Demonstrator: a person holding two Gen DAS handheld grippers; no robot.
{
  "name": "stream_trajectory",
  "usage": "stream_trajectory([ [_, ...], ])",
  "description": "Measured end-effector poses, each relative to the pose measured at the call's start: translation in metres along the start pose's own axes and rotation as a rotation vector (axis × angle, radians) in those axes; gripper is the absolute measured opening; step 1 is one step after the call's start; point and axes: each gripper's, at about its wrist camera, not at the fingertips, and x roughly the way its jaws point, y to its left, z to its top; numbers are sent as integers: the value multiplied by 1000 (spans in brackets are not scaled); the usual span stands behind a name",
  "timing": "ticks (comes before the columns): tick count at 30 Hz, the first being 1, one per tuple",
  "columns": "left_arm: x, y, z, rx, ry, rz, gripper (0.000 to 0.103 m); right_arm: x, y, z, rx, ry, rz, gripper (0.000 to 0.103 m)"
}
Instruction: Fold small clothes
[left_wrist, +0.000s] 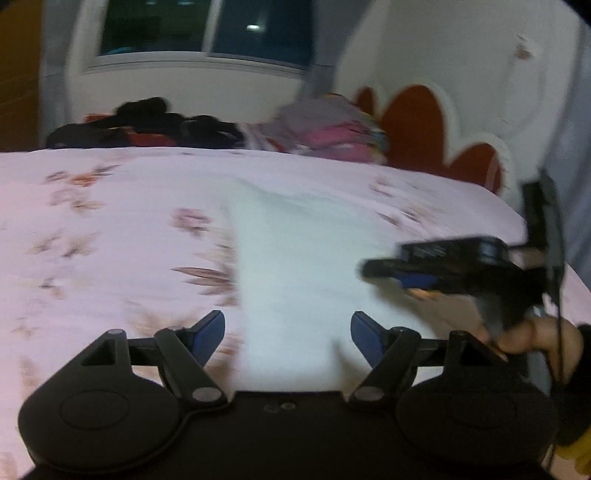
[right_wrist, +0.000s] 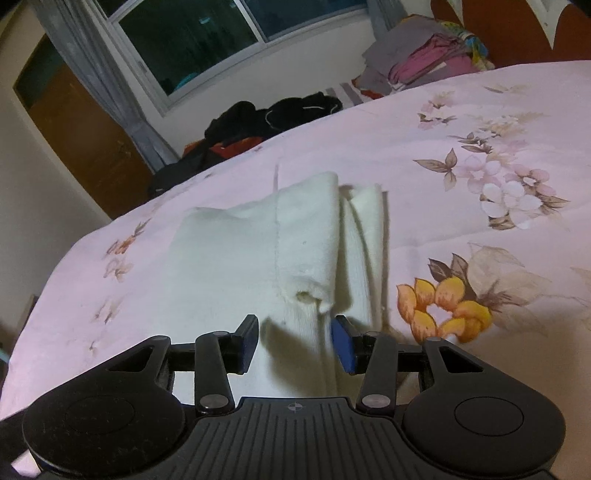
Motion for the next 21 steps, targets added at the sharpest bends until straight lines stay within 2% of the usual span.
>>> stream_trajectory([
  [3,-4,9,4,-32,-20,32,74,5,3,1,-12,3,-7,45],
  [4,-3,11,5,-35,-23,41,74,7,4,1,-14,6,-10,25],
  [5,-2,12,7,-39,-23,48,74,10,4,2,-10,22,-3,13],
  [8,-2,16,9,-56,-16,43,74,9,4,3,-5,26,0,13],
  [13,17,12,8,-45,13,13,74,-16,5,3,-49,-15,-35,5],
  [16,27,7,0,-51,53,-23,74,-26,-3,-6,-57,-2,-64,5],
  [18,36,4,-6,-47,91,-35,73,-21,-10,-12,-66,14,-117,5],
  [21,50,8,-18,-82,160,-56,69,-18,-13,-13,-35,4,-135,5],
])
